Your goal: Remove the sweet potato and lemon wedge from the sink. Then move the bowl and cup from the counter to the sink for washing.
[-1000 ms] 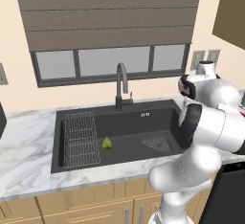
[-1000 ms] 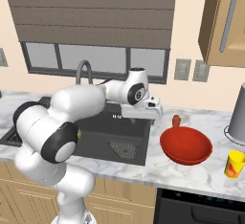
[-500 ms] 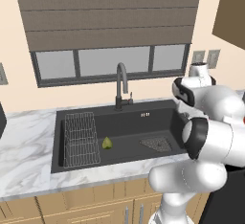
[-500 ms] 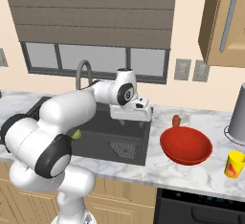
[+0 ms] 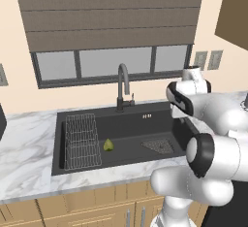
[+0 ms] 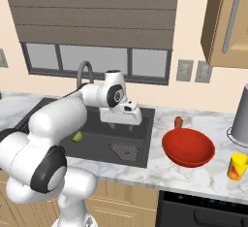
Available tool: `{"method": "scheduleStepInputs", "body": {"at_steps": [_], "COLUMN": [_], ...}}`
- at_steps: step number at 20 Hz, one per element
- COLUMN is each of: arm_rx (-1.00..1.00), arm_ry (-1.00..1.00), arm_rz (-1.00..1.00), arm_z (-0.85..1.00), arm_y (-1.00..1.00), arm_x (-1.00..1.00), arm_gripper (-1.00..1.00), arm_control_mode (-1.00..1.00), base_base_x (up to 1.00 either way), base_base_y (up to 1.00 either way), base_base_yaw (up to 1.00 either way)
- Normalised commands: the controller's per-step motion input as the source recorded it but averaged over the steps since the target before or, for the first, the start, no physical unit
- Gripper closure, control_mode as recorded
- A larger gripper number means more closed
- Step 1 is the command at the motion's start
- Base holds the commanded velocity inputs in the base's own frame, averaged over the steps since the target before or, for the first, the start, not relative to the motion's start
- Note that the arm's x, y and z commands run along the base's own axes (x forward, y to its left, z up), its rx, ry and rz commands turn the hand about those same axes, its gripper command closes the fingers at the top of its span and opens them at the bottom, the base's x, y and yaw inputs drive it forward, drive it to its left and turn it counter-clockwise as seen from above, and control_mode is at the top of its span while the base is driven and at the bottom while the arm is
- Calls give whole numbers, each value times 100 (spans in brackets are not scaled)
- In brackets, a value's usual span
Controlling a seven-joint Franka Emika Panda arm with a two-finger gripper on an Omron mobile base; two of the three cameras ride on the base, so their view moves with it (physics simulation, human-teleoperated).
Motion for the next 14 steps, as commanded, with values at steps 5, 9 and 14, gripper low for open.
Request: {"method": "scheduleStepInputs", "body": {"at_steps": [5,9,14], "arm_rx": [0,0,0], "arm_ry": [9,9,7], "arm_rz": [-4,-4,-4], "arm_z": [1,1,0], "arm_y": [41,42,35], "arm_x": [-6,-5,-4], "arm_gripper": [-100,-100,-100], "arm_control_mode": [-100,-100,-100], "base_base_x": [0,0,0], "base_base_y": [0,0,0], "base_base_yaw": [0,0,0]}}
